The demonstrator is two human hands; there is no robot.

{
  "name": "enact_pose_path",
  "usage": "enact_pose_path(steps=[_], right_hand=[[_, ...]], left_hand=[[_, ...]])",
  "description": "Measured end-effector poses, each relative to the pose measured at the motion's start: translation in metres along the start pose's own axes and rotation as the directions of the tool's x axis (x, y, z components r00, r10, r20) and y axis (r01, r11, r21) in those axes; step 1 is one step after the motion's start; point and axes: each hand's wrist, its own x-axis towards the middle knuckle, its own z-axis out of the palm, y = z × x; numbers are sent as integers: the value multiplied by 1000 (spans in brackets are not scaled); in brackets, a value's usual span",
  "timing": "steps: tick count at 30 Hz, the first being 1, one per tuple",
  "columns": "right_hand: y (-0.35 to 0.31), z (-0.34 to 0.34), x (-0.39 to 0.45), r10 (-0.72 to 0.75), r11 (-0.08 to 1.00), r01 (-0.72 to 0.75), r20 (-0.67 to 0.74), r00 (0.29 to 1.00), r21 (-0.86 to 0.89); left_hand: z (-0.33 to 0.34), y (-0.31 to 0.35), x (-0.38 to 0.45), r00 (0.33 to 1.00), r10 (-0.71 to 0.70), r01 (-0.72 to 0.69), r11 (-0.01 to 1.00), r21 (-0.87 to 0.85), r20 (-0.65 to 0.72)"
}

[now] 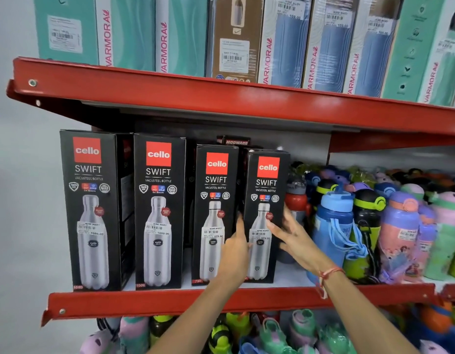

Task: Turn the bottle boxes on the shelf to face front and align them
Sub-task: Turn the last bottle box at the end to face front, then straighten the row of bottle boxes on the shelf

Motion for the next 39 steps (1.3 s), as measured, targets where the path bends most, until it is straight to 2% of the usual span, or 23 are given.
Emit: enact_pose_path(steps=[3,5,6,7,9,10,11,12,13,15,16,18,21,23,26,29,31,39], right_hand=[[0,4,-3,-68,996,66,-37,997,-55],[0,10,-5,-150,984,135,-131,980,-117],[0,16,-6,-202,971,166,-221,954,-173],[-1,26,-8,-264,951,185,-334,905,-249],[-6,55,-17,-403,896,189,-555,727,-403],[-11,73,-22,-464,873,218,-604,648,-436],[-17,93,-28,-502,858,277,-595,628,-432],[-24,114,-35,-515,854,344,-540,666,-390],[-29,134,-39,-503,862,390,-449,738,-324],[-32,173,-44,-422,899,375,-221,879,-226],[-31,192,-45,-372,916,344,-117,921,-206],[-26,229,-44,-273,940,277,48,961,-201],[-23,277,-46,-85,981,114,181,980,-155],[-25,302,-48,31,985,2,190,981,-171],[-27,327,-47,39,990,-16,162,986,-141],[-26,340,-43,-41,987,61,130,991,-151],[-24,345,-41,-64,975,86,113,992,-203],[-21,334,-53,-32,955,67,124,992,-290]], left_hand=[[1,-5,-1,1000,12,-12,1000,14,19],[-3,-5,-4,1000,13,-14,1000,27,24],[-9,-5,-7,1000,21,-21,999,30,8],[-16,-5,-11,998,48,-47,999,22,-27],[-36,-9,-23,983,141,-143,990,-9,-120],[-49,-14,-31,968,179,-186,982,-22,-178],[-62,-21,-38,951,198,-211,977,-29,-238],[-77,-29,-47,932,202,-224,974,-42,-300],[-92,-39,-55,915,185,-220,974,-61,-359],[-124,-64,-71,876,121,-190,976,-104,-468],[-140,-76,-79,856,81,-164,979,-119,-511],[-165,-101,-92,802,-1,-96,987,-129,-598],[-193,-137,-103,740,-92,1,991,-136,-666],[-207,-159,-104,762,-176,65,978,-196,-623],[-224,-175,-98,849,-324,162,911,-379,-418],[-235,-185,-98,951,-234,145,916,-374,-204],[-242,-187,-102,969,-212,165,940,-299,-129],[-255,-179,-126,966,-203,179,972,-153,-163]])
